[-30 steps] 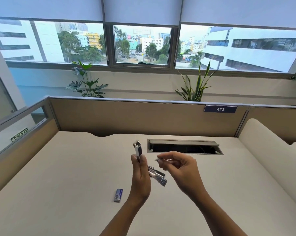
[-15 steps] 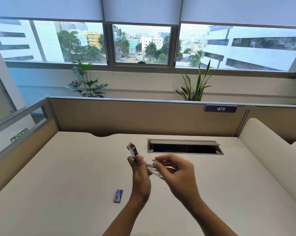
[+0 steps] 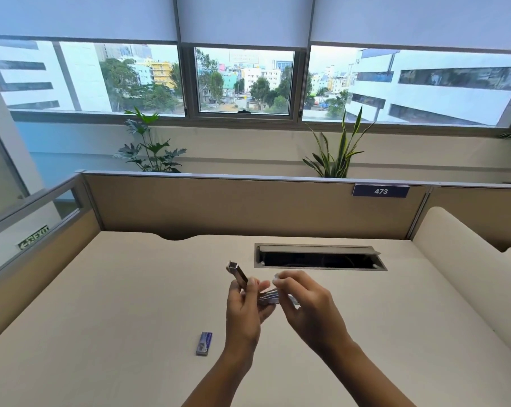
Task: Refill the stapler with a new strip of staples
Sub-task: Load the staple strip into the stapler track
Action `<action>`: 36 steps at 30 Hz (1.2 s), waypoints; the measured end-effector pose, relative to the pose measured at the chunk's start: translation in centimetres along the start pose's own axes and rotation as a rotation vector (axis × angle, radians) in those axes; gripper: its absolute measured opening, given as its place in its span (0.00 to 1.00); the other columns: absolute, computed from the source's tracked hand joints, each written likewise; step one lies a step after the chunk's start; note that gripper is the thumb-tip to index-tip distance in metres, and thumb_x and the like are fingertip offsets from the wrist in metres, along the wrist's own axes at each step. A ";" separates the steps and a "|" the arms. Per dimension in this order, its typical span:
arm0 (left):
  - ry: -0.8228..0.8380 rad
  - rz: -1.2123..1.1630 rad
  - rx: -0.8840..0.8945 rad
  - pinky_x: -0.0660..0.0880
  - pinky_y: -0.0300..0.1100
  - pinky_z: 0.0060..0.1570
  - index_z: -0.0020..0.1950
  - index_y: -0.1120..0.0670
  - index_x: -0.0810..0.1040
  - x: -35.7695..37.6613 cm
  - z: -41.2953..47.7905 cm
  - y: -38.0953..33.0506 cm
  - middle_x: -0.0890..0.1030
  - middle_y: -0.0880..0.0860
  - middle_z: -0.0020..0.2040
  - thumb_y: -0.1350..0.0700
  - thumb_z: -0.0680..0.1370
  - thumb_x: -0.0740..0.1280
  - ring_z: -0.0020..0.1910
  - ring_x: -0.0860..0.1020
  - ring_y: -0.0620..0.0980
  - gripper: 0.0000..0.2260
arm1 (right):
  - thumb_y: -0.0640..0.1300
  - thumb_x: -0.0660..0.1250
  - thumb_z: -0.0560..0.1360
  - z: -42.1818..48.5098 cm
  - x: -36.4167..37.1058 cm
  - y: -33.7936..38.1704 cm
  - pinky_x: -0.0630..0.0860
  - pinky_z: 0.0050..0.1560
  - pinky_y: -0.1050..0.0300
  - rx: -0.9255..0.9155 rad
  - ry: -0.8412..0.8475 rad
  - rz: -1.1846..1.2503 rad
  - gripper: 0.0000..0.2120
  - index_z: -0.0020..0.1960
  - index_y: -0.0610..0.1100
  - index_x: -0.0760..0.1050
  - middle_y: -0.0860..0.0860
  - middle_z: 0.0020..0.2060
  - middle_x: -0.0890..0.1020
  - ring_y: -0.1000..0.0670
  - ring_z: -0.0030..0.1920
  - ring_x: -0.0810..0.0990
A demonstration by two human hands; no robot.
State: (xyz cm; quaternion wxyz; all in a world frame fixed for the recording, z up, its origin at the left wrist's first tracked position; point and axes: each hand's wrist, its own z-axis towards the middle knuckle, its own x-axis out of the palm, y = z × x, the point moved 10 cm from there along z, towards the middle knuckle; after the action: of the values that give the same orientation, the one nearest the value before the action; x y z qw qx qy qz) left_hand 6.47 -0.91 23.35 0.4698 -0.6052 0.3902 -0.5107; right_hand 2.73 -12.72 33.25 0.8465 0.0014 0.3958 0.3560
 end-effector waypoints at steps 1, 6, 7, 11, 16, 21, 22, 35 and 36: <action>0.008 -0.008 -0.009 0.82 0.41 0.47 0.59 0.50 0.73 0.2 -0.2 0.1 0.84 0.52 0.54 0.51 0.82 0.58 0.51 0.84 0.51 0.08 | 0.37 0.75 0.71 0.0 0.0 -0.5 0.79 0.45 0.68 0.012 -0.001 0.005 0.06 0.47 0.39 0.82 0.47 0.46 0.85 0.51 0.43 0.84; 0.037 -0.031 0.005 0.79 0.45 0.58 0.55 0.47 0.73 1.1 -1.0 0.2 0.82 0.47 0.58 0.52 0.81 0.59 0.58 0.81 0.50 0.05 | 0.30 0.74 0.70 0.0 -0.5 -4.7 0.82 0.46 0.64 0.298 -0.122 0.312 0.07 0.45 0.40 0.84 0.50 0.44 0.85 0.54 0.44 0.84; 0.046 -0.041 0.012 0.78 0.46 0.60 0.54 0.48 0.73 1.2 -1.0 0.2 0.82 0.47 0.58 0.52 0.81 0.60 0.59 0.80 0.49 0.05 | 0.30 0.73 0.70 -0.2 -0.3 -5.6 0.83 0.47 0.63 0.389 -0.131 0.414 0.08 0.44 0.41 0.84 0.50 0.43 0.85 0.54 0.45 0.85; 0.079 -0.064 0.030 0.77 0.40 0.60 0.59 0.49 0.74 1.6 -1.0 0.1 0.80 0.45 0.61 0.50 0.79 0.61 0.60 0.79 0.43 0.10 | 0.34 0.75 0.71 0.0 0.1 -6.9 0.82 0.45 0.64 0.544 -0.065 0.622 0.09 0.44 0.47 0.85 0.53 0.40 0.87 0.54 0.44 0.86; 0.105 -0.092 0.048 0.76 0.38 0.61 0.62 0.49 0.75 1.9 -1.2 -0.2 0.81 0.44 0.60 0.47 0.76 0.63 0.60 0.79 0.42 0.16 | 0.37 0.74 0.73 1.1 -0.3 -5.1 0.80 0.46 0.67 0.415 0.084 0.571 0.10 0.51 0.48 0.84 0.57 0.41 0.87 0.57 0.46 0.85; 0.113 -0.140 0.054 0.77 0.36 0.57 0.56 0.45 0.80 2.1 -1.4 -0.7 0.84 0.46 0.54 0.47 0.75 0.63 0.58 0.81 0.45 0.12 | 0.40 0.75 0.72 1.6 -1.3 -2.8 0.73 0.49 0.56 0.184 0.108 0.172 0.11 0.50 0.54 0.84 0.62 0.41 0.84 0.56 0.47 0.80; 0.115 -0.148 0.055 0.78 0.36 0.56 0.54 0.45 0.80 2.1 -1.5 -0.8 0.84 0.46 0.53 0.47 0.75 0.64 0.58 0.81 0.45 0.11 | 0.42 0.76 0.71 1.6 -1.4 -2.5 0.70 0.50 0.55 0.166 0.101 0.114 0.11 0.50 0.55 0.83 0.62 0.41 0.84 0.56 0.48 0.79; 0.098 -0.195 0.051 0.77 0.45 0.60 0.53 0.46 0.81 1.8 -1.9 -1.6 0.85 0.48 0.53 0.47 0.73 0.64 0.58 0.81 0.49 0.11 | 0.48 0.77 0.68 1.5 -2.1 -1.3 0.65 0.53 0.52 0.098 0.103 -0.142 0.12 0.51 0.57 0.82 0.60 0.43 0.87 0.51 0.56 0.83; 0.096 -0.197 0.048 0.77 0.45 0.60 0.53 0.47 0.80 1.8 -1.9 -1.5 0.85 0.48 0.53 0.47 0.73 0.64 0.58 0.81 0.49 0.11 | 0.48 0.77 0.68 1.5 -2.1 -1.2 0.65 0.53 0.51 0.102 0.108 -0.151 0.13 0.51 0.56 0.82 0.59 0.43 0.87 0.50 0.55 0.83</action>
State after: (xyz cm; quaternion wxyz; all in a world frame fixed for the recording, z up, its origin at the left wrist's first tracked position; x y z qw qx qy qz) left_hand 4.88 -2.60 25.35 0.4123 -0.6040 0.3386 -0.5921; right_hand 3.53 -14.49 35.32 0.8473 -0.0045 0.4574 0.2699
